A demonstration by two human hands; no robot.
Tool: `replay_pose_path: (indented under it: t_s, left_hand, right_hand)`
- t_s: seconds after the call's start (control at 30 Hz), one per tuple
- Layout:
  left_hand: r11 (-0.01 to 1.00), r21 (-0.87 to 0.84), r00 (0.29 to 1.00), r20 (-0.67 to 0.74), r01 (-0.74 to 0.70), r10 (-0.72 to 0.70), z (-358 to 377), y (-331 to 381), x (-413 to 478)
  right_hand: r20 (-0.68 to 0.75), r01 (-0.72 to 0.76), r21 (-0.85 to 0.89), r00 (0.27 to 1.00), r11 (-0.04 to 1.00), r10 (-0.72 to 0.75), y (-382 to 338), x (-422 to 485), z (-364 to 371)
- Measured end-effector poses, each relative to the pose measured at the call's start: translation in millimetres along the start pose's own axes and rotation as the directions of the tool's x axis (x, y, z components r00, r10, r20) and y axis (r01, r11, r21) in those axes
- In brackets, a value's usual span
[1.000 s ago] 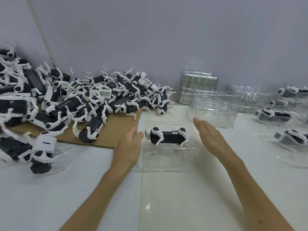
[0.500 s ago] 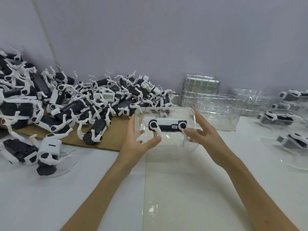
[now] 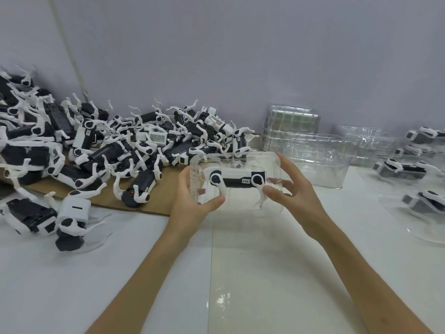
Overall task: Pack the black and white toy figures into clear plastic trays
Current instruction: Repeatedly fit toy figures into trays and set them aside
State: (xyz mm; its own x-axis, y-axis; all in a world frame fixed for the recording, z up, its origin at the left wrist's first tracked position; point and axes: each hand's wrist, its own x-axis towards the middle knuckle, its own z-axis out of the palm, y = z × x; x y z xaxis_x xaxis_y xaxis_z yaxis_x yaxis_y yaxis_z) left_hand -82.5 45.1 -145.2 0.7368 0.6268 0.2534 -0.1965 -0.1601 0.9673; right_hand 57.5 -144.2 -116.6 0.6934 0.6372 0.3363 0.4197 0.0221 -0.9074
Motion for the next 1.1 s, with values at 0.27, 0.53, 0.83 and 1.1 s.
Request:
replay_pose_path:
  t_s: [0.27,0.53,0.83,1.1]
  left_hand:
    - [0.987,-0.131,0.994,-0.041,0.098,-0.105,2.0,2.2,-0.3]
    - [1.000,-0.013,0.996,-0.084,0.008,-0.010,4.2,2.0,-1.8]
    - [0.974,-0.147,0.983,-0.028,0.174,-0.180,-1.1,6.3,-0.2]
    - [0.998,-0.052,0.933,-0.358,0.026,-0.043,7.3,2.6,-4.9]
  right_hand:
    - [0.088,-0.041,0.065,0.995,0.997,0.035,2.3,-0.2,0.4]
    - [-0.031,0.029,-0.032,0.999,0.999,-0.030,4.0,-0.5,2.5]
    - [-0.021,0.052,-0.120,0.998,0.991,-0.055,4.8,-3.1,8.9]
    - [-0.244,0.200,-0.389,0.919,0.899,-0.309,4.7,-13.4,38.8]
